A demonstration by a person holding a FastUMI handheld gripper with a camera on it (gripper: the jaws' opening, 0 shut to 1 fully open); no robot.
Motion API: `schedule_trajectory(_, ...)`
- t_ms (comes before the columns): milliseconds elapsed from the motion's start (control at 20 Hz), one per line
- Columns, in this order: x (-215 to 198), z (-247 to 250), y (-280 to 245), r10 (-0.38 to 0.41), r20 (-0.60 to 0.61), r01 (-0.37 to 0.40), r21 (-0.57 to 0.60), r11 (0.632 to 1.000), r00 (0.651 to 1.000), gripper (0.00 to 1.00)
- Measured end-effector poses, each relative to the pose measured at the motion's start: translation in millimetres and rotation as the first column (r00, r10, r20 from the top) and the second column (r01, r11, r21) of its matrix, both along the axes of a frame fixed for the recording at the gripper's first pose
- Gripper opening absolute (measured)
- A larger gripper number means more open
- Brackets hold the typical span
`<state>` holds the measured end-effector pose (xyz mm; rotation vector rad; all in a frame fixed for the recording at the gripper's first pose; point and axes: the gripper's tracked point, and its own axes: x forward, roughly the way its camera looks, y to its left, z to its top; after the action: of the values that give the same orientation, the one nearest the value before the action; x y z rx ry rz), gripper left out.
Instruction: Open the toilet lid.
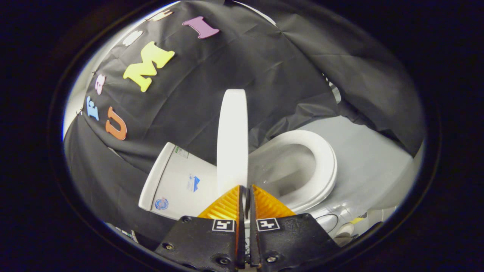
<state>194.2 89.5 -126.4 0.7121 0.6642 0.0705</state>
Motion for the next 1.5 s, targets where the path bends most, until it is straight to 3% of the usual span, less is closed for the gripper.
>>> schedule_trajectory(700,10,58,41,0.046,0.081,-0.034,-0.143,0.989,0.996,0.08)
schedule_trajectory(750,10,65,47,0.065,0.106,-0.051,-0.131,0.990,0.992,0.08)
schedule_trajectory(800,8,90,73,0.121,0.163,-0.120,-0.018,0.993,0.979,0.08)
schedule_trajectory(850,1,113,89,0.145,0.185,-0.145,-0.017,0.989,0.972,0.05)
schedule_trajectory(900,14,115,75,0.095,0.197,-0.064,-0.156,0.986,0.976,0.04)
schedule_trajectory(950,18,113,67,0.124,0.201,-0.072,-0.247,0.966,0.972,0.06)
schedule_trajectory(1050,8,87,67,0.143,0.165,-0.093,-0.279,0.956,0.976,0.05)
schedule_trajectory(1150,7,62,60,0.105,0.090,-0.097,-0.090,0.991,0.990,0.04)
schedule_trajectory(1200,9,52,47,0.066,0.056,-0.064,-0.039,0.997,0.996,0.04)
schedule_trajectory(1500,-24,-27,-37,-0.026,-0.062,0.027,0.022,0.999,0.998,0.05)
